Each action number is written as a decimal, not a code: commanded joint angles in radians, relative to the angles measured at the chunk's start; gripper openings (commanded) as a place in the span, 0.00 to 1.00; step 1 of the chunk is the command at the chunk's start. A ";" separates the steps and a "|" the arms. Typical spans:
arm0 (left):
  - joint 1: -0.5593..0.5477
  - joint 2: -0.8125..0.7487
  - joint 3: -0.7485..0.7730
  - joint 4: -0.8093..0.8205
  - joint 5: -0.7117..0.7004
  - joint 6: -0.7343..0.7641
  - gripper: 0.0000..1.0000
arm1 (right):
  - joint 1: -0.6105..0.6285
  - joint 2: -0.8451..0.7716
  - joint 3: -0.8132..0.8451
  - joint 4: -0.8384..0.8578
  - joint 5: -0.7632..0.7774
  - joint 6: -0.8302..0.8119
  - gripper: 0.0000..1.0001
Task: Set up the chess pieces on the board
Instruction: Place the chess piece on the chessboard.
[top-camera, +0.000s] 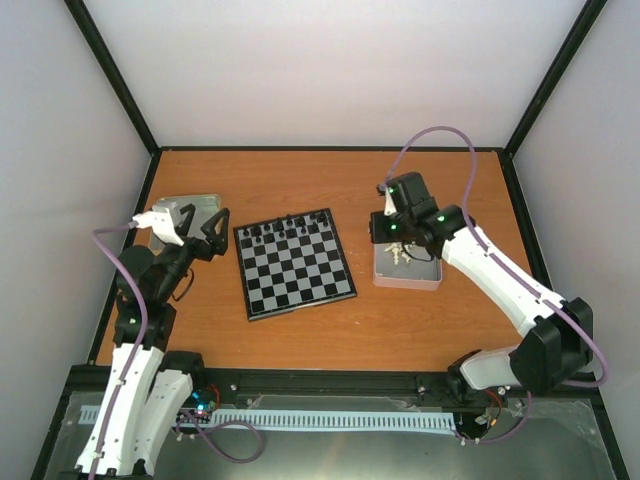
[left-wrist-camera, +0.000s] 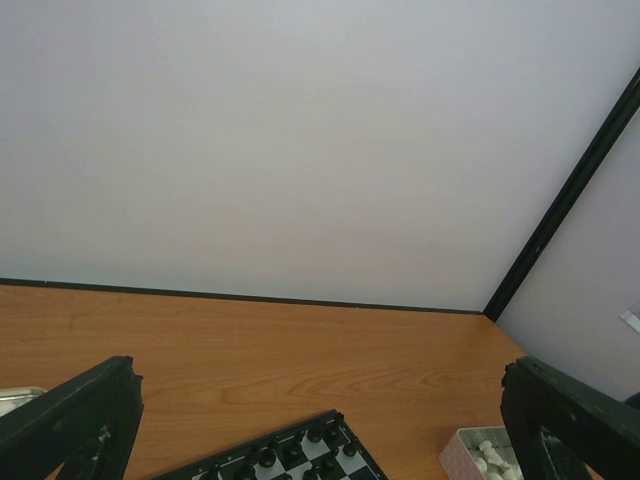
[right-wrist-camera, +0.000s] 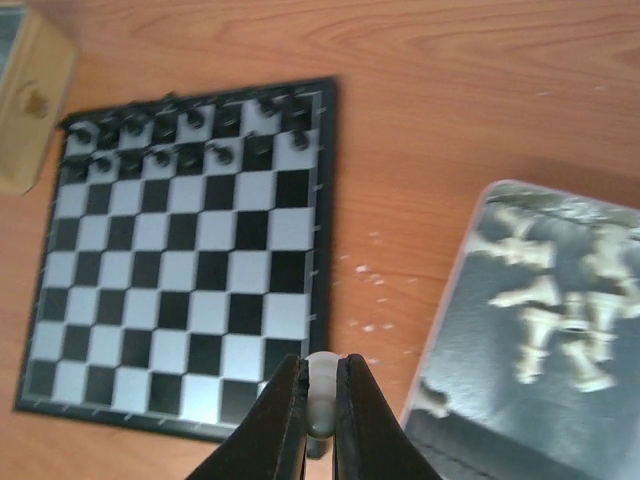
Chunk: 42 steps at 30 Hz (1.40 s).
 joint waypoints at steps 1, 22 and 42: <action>0.007 -0.003 0.067 0.004 -0.012 0.007 1.00 | 0.118 -0.008 0.025 -0.007 -0.036 0.062 0.03; 0.007 -0.020 0.047 -0.024 -0.096 0.027 1.00 | 0.342 0.359 0.106 -0.102 0.149 0.097 0.03; 0.007 -0.006 0.044 -0.018 -0.068 0.027 1.00 | 0.340 0.500 0.102 -0.003 0.239 0.092 0.03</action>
